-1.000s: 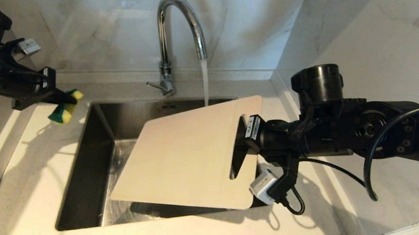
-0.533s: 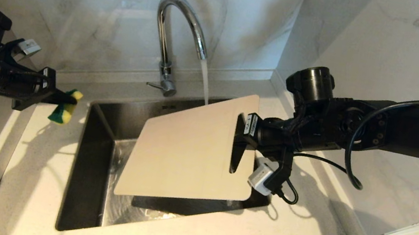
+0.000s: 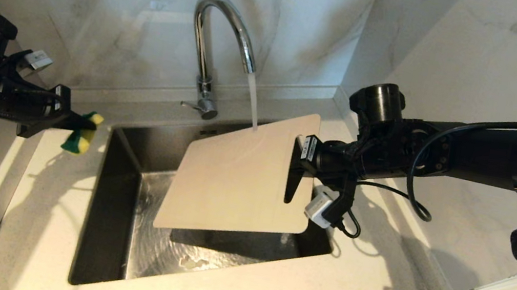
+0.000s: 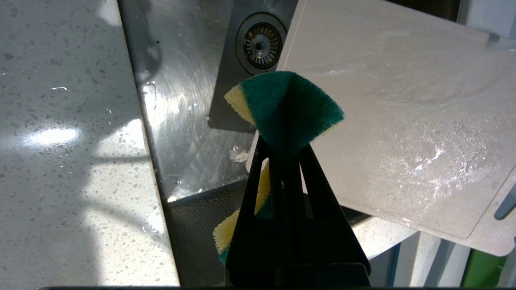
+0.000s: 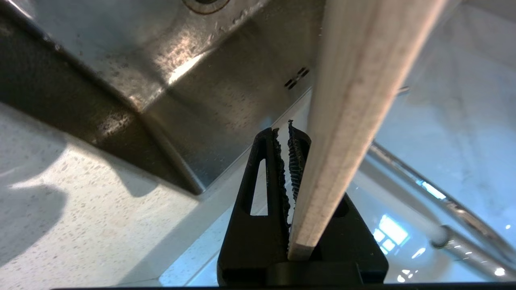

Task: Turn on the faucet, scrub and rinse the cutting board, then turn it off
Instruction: Scrub the cutting board underwater

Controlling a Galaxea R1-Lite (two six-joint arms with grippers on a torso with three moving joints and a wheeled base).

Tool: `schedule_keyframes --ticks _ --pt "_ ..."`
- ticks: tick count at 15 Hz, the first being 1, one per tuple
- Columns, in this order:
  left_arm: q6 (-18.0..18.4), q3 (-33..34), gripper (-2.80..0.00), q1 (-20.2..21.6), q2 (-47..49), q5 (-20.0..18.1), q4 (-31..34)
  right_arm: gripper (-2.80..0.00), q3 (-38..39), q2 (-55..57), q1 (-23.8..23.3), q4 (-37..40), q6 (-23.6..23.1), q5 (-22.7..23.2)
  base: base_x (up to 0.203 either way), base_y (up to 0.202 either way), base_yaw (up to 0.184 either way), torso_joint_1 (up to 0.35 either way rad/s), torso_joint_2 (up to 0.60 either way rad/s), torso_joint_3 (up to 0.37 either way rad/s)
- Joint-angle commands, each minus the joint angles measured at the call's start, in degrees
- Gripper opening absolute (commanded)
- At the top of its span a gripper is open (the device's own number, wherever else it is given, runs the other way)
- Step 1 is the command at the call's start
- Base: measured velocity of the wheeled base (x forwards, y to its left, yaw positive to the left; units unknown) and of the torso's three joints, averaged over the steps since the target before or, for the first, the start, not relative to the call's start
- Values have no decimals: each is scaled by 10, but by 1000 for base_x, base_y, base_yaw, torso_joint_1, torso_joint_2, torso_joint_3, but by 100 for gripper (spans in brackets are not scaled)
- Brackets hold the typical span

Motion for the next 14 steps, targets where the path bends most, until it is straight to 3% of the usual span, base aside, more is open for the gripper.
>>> schedule_keyframes --ticks 1,14 --pt "-1 0 -280 0 2 -1 1 -280 -15 18 -8 1 -9 1 0 0 0 0 0 0" --pt "-1 -3 -280 0 4 -1 1 -280 -70 49 -17 17 -8 9 0 0 0 0 0 0"
